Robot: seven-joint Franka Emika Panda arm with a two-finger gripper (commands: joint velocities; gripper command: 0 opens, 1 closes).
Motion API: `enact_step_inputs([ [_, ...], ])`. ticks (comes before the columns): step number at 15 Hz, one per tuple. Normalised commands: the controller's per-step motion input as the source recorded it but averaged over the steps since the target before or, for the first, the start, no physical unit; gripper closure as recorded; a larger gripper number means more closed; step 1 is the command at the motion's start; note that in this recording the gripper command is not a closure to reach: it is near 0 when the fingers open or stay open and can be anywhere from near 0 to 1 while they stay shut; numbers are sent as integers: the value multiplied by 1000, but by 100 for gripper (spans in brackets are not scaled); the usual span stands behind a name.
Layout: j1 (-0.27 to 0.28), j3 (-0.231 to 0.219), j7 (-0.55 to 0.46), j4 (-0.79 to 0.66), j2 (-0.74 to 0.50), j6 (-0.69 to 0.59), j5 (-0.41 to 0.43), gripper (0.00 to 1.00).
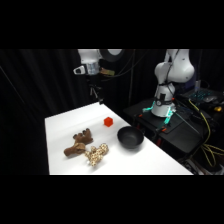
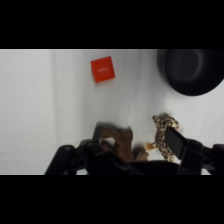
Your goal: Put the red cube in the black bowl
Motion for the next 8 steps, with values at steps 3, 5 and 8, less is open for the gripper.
enact_step_inputs([
  [3, -54, -53, -340, -379, -332, 66, 70, 0],
  [5, -66, -79, -403, -400, -319, 136, 83, 0],
  [8, -62, -83, -417, -352, -225, 277, 117, 0],
])
